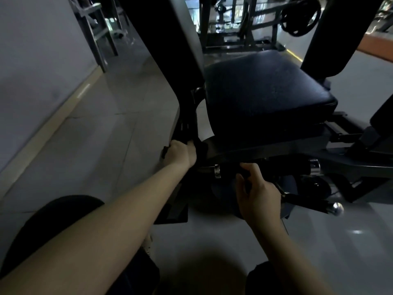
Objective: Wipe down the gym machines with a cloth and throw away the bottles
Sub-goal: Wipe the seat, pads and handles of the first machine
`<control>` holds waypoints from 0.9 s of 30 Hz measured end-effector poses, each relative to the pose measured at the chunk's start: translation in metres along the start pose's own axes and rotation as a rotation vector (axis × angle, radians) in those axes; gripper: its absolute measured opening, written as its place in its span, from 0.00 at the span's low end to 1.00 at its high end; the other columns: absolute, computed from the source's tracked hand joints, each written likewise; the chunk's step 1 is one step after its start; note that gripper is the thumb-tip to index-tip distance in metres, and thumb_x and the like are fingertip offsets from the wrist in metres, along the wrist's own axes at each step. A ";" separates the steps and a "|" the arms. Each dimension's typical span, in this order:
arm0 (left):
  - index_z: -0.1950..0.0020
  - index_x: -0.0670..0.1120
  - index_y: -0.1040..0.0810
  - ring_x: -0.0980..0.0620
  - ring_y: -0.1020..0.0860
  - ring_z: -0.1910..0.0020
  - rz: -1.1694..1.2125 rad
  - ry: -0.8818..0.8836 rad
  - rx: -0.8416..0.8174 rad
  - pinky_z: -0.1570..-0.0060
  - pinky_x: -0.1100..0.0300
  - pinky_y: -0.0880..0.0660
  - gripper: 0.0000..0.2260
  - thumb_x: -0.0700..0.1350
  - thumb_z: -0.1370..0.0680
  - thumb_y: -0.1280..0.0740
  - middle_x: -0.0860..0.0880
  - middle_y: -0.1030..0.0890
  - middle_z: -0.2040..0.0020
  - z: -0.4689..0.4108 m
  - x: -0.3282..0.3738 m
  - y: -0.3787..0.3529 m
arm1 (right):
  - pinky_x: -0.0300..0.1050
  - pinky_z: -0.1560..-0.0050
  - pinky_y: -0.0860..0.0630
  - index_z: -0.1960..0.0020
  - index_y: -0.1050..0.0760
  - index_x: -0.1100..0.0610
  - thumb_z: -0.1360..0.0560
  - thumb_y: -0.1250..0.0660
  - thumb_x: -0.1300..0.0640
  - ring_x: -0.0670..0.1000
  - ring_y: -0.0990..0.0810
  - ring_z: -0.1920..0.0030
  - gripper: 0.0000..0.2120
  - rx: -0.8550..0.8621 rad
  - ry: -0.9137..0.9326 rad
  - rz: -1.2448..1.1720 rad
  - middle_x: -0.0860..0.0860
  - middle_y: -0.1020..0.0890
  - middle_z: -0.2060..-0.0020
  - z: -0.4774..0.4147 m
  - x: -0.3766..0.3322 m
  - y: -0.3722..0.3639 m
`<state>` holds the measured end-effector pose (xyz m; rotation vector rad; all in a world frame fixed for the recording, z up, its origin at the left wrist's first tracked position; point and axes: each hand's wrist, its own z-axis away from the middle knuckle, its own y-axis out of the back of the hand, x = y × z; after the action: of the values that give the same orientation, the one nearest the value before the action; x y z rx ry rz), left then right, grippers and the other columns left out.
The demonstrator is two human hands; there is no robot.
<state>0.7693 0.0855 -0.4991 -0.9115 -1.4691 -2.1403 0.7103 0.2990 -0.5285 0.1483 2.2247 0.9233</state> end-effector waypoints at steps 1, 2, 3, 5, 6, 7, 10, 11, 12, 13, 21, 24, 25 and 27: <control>0.32 0.38 0.27 0.46 0.23 0.56 0.047 0.021 -0.004 0.54 0.54 0.26 0.26 0.59 0.17 0.41 0.42 0.19 0.44 0.007 -0.005 0.000 | 0.37 0.77 0.38 0.38 0.28 0.53 0.20 0.33 0.56 0.41 0.31 0.78 0.11 0.003 -0.002 -0.010 0.42 0.31 0.76 -0.001 0.000 -0.001; 0.33 0.38 0.26 0.48 0.24 0.59 0.105 0.053 -0.001 0.58 0.55 0.27 0.26 0.60 0.18 0.39 0.44 0.20 0.49 0.016 -0.010 0.001 | 0.36 0.76 0.41 0.38 0.28 0.54 0.20 0.34 0.56 0.41 0.32 0.78 0.11 0.000 -0.002 -0.018 0.42 0.31 0.75 0.000 0.000 -0.002; 0.33 0.39 0.26 0.48 0.24 0.59 0.183 0.087 0.003 0.59 0.56 0.27 0.27 0.61 0.18 0.38 0.45 0.20 0.49 0.023 -0.014 0.001 | 0.36 0.75 0.42 0.38 0.28 0.54 0.20 0.34 0.56 0.41 0.31 0.78 0.11 0.002 -0.005 -0.019 0.42 0.30 0.75 0.000 -0.001 -0.003; 0.30 0.40 0.27 0.46 0.22 0.52 0.368 0.161 0.016 0.54 0.55 0.25 0.30 0.63 0.20 0.35 0.44 0.19 0.41 0.038 -0.019 -0.003 | 0.36 0.75 0.43 0.38 0.29 0.54 0.20 0.35 0.56 0.41 0.31 0.78 0.12 0.000 -0.010 -0.013 0.44 0.28 0.74 0.002 -0.002 -0.003; 0.28 0.41 0.28 0.45 0.21 0.48 0.439 0.202 0.023 0.50 0.54 0.24 0.31 0.63 0.21 0.34 0.44 0.20 0.38 0.047 -0.019 -0.006 | 0.36 0.75 0.43 0.38 0.29 0.54 0.20 0.35 0.56 0.42 0.31 0.77 0.12 -0.005 -0.005 -0.002 0.44 0.27 0.74 0.002 -0.002 -0.003; 0.26 0.41 0.30 0.43 0.21 0.45 0.490 0.242 0.025 0.46 0.52 0.23 0.32 0.64 0.20 0.35 0.43 0.21 0.36 0.057 -0.018 -0.010 | 0.36 0.75 0.44 0.38 0.30 0.54 0.20 0.35 0.56 0.42 0.32 0.77 0.12 -0.010 0.004 0.013 0.44 0.27 0.73 0.001 -0.003 -0.003; 0.26 0.38 0.32 0.42 0.20 0.47 0.573 0.362 -0.005 0.41 0.48 0.22 0.34 0.66 0.18 0.43 0.42 0.20 0.42 0.077 -0.011 -0.024 | 0.36 0.75 0.45 0.39 0.30 0.54 0.22 0.32 0.57 0.41 0.35 0.77 0.13 0.003 0.025 0.030 0.44 0.28 0.74 0.000 0.001 -0.003; 0.27 0.38 0.31 0.45 0.21 0.55 0.614 0.393 -0.036 0.48 0.50 0.21 0.34 0.65 0.17 0.45 0.44 0.20 0.51 0.083 -0.007 -0.028 | 0.36 0.75 0.44 0.39 0.30 0.54 0.22 0.32 0.57 0.42 0.34 0.77 0.13 0.013 0.027 0.022 0.44 0.28 0.74 0.000 0.002 -0.004; 0.29 0.38 0.29 0.48 0.24 0.62 0.641 0.418 -0.075 0.56 0.54 0.24 0.32 0.65 0.17 0.47 0.46 0.24 0.58 0.090 -0.002 -0.029 | 0.35 0.75 0.42 0.39 0.29 0.54 0.23 0.31 0.57 0.42 0.34 0.77 0.14 0.024 0.031 0.013 0.43 0.27 0.73 0.000 0.003 -0.006; 0.30 0.38 0.28 0.50 0.27 0.65 0.652 0.431 -0.107 0.59 0.57 0.26 0.32 0.65 0.16 0.48 0.47 0.26 0.61 0.093 0.000 -0.031 | 0.34 0.75 0.41 0.39 0.29 0.54 0.23 0.31 0.58 0.42 0.33 0.76 0.14 0.033 0.038 0.008 0.43 0.28 0.73 0.000 0.005 -0.008; 0.27 0.47 0.26 0.43 0.20 0.40 0.612 0.361 -0.314 0.38 0.48 0.22 0.29 0.65 0.18 0.41 0.44 0.19 0.37 0.089 -0.023 -0.003 | 0.33 0.71 0.37 0.37 0.32 0.53 0.25 0.29 0.58 0.40 0.31 0.73 0.20 0.073 0.067 -0.013 0.41 0.27 0.68 0.002 0.016 -0.018; 0.41 0.47 0.22 0.49 0.19 0.53 0.488 0.117 -0.211 0.61 0.60 0.24 0.14 0.56 0.16 0.39 0.49 0.18 0.52 0.090 -0.020 0.027 | 0.33 0.71 0.38 0.36 0.32 0.52 0.25 0.29 0.58 0.40 0.32 0.73 0.20 0.076 0.058 -0.017 0.41 0.27 0.67 0.002 0.016 -0.017; 0.46 0.46 0.22 0.50 0.21 0.56 0.354 -0.021 -0.135 0.65 0.62 0.29 0.13 0.54 0.16 0.38 0.51 0.20 0.56 0.090 -0.018 0.037 | 0.32 0.71 0.37 0.36 0.32 0.53 0.25 0.29 0.59 0.40 0.31 0.73 0.20 0.080 0.058 -0.025 0.41 0.27 0.67 0.002 0.016 -0.018; 0.52 0.46 0.24 0.50 0.23 0.62 -0.045 -0.409 0.066 0.69 0.65 0.33 0.08 0.48 0.16 0.36 0.51 0.23 0.59 0.087 -0.011 0.054 | 0.31 0.70 0.38 0.36 0.32 0.53 0.26 0.29 0.59 0.40 0.31 0.72 0.21 0.091 0.055 -0.052 0.41 0.26 0.67 0.003 0.016 -0.019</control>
<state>0.8372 0.1457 -0.4497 -1.3631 -1.7502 -2.0006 0.7039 0.2920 -0.5519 0.1075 2.3109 0.8078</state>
